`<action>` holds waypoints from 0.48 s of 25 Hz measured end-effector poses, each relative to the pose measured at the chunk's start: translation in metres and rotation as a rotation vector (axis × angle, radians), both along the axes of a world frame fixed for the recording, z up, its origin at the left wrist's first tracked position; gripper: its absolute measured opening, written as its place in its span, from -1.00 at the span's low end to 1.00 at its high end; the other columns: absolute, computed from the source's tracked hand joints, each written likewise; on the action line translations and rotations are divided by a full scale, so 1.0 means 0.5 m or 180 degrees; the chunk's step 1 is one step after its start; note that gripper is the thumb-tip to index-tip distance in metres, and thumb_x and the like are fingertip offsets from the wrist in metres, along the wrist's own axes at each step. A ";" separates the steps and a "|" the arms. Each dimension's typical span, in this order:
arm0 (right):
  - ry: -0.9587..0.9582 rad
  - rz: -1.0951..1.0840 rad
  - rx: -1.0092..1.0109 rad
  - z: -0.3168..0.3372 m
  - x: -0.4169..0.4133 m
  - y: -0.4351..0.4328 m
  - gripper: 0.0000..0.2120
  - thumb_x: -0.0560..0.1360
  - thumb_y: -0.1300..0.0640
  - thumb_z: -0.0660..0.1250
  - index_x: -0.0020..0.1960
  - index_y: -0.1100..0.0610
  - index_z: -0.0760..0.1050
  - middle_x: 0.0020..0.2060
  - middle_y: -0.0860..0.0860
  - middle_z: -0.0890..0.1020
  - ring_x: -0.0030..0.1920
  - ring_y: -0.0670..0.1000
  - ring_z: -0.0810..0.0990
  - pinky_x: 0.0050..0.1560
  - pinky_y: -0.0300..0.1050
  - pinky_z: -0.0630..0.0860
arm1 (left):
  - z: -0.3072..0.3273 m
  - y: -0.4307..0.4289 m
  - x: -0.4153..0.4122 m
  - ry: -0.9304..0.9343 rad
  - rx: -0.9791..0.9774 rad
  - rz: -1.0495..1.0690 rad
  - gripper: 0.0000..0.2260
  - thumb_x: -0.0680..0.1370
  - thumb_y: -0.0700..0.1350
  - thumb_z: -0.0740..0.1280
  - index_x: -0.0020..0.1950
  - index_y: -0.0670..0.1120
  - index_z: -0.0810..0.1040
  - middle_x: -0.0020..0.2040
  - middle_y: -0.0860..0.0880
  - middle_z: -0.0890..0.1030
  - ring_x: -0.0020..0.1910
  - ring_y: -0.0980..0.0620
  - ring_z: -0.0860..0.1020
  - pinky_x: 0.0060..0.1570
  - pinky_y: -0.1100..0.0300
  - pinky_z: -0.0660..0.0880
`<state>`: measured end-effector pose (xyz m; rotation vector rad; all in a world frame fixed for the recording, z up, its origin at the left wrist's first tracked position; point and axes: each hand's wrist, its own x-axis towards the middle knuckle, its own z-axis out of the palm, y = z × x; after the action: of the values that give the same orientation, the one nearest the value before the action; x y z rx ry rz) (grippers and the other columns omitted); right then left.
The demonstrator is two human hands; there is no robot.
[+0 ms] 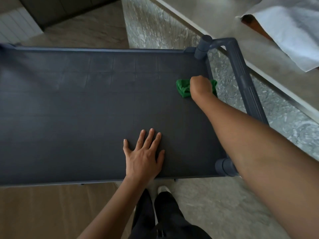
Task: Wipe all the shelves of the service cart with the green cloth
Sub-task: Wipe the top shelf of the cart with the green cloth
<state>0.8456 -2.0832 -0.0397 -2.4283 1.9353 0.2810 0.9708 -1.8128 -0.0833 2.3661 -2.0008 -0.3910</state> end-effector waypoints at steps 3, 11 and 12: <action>-0.0055 0.0033 0.0081 0.009 -0.013 0.032 -0.74 0.54 0.42 0.10 0.11 0.36 0.52 0.04 0.28 0.61 0.06 0.26 0.59 -0.03 0.04 0.49 | 0.000 0.003 -0.001 -0.0025 -0.0033 0.0007 -0.47 0.59 0.26 -0.12 0.55 0.19 -0.07 0.57 0.15 -0.06 0.54 0.08 -0.15 0.40 -0.32 -0.15; -0.0004 -0.0112 0.0442 -0.004 -0.059 0.321 -0.60 0.58 0.34 0.07 0.41 0.30 0.22 0.30 0.31 0.36 0.28 0.27 0.40 0.20 0.08 0.47 | -0.001 0.002 0.000 0.0029 -0.0102 0.0040 -0.47 0.58 0.26 -0.07 0.55 0.20 -0.01 0.57 0.14 -0.01 0.54 0.09 -0.10 0.40 -0.31 -0.14; 0.0027 -0.0114 0.0523 -0.004 -0.067 0.355 -0.59 0.59 0.33 0.05 0.44 0.29 0.18 0.34 0.32 0.32 0.32 0.27 0.37 0.23 0.07 0.45 | -0.001 0.001 0.001 0.0029 -0.0103 0.0041 -0.47 0.58 0.26 -0.07 0.55 0.20 -0.01 0.57 0.14 -0.01 0.54 0.09 -0.10 0.40 -0.31 -0.14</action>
<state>0.8121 -1.9059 -0.0415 -2.2910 1.8754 0.4314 0.9711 -1.8122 -0.0839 2.3529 -1.9716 -0.3656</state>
